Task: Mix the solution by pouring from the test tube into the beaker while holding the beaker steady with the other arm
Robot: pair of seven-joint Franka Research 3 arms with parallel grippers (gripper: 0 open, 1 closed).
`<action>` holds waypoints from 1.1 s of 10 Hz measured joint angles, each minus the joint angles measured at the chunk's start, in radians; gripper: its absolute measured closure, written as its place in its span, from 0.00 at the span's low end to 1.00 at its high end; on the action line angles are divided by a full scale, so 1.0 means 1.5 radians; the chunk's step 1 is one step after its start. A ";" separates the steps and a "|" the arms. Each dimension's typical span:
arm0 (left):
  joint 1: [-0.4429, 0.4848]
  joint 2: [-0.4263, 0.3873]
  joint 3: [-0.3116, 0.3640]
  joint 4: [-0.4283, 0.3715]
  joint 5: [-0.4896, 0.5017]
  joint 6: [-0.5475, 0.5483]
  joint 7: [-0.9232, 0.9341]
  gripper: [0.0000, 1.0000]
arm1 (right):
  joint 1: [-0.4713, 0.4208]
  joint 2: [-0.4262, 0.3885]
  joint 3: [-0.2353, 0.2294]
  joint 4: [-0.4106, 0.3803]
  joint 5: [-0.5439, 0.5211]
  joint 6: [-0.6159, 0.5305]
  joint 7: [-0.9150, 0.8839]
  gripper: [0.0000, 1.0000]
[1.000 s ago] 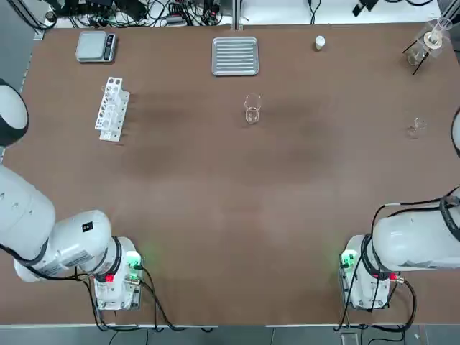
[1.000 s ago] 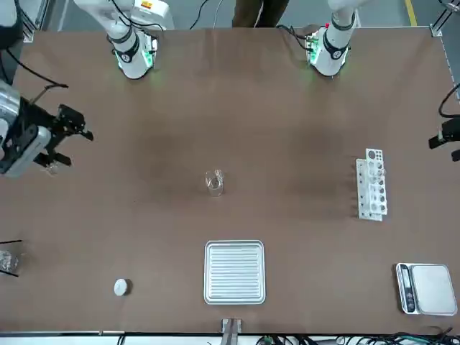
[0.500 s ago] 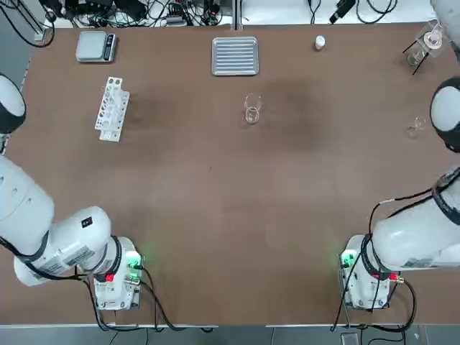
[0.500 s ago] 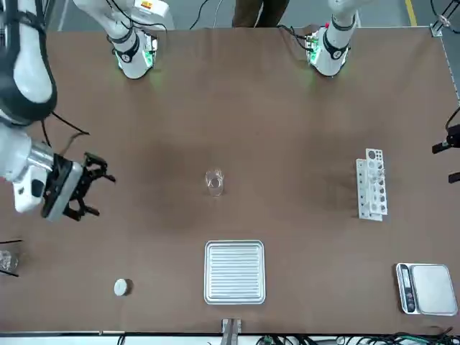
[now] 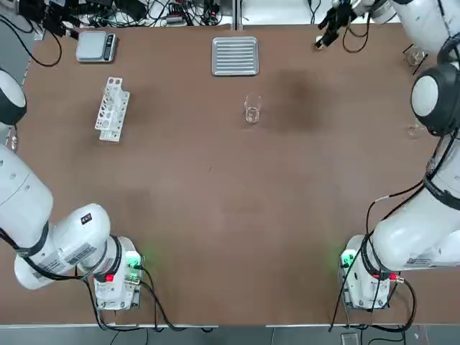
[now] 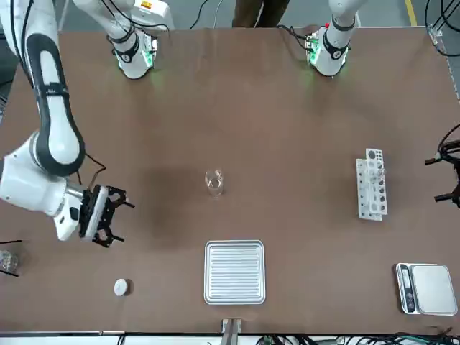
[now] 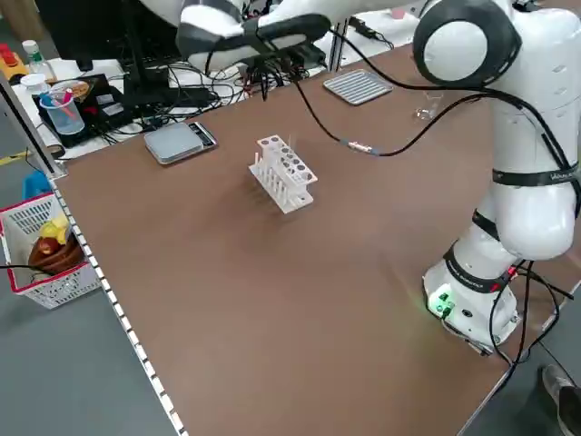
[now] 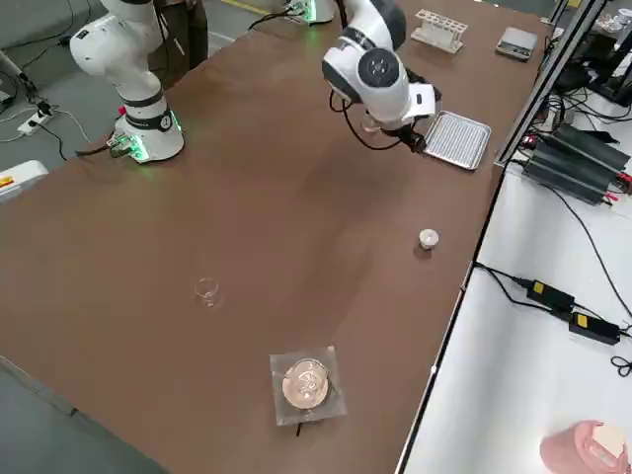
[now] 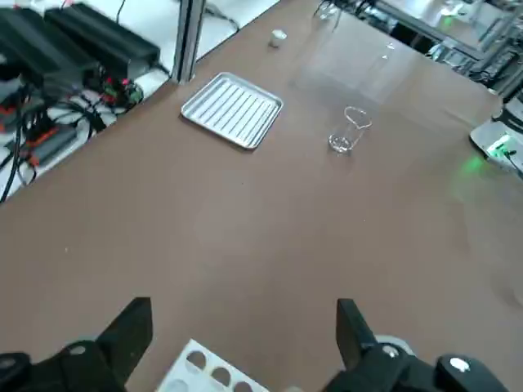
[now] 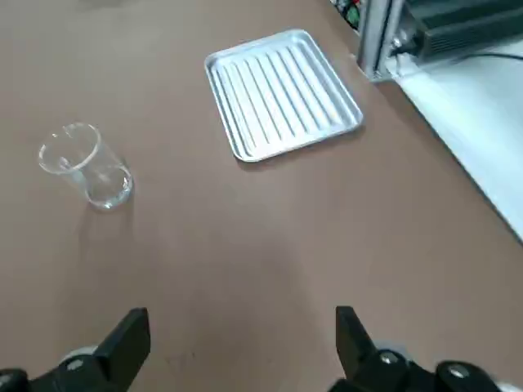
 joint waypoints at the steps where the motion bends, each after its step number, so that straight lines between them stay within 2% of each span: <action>1: 0.006 0.021 0.000 -0.001 -0.008 -0.017 0.055 0.00 | 0.000 0.020 0.006 -0.013 0.051 0.002 -0.057 0.00; 4: 0.026 0.068 -0.001 -0.005 -0.014 -0.063 0.146 0.00 | 0.004 0.072 0.044 -0.059 0.213 0.008 -0.178 0.00; 6: 0.031 0.107 -0.002 -0.016 -0.041 -0.073 0.221 0.00 | 0.024 0.098 0.054 -0.086 0.287 0.009 -0.250 0.00; 11: 0.043 0.186 -0.002 -0.032 -0.045 -0.094 0.448 0.01 | 0.046 0.120 0.062 -0.134 0.366 0.008 -0.464 0.00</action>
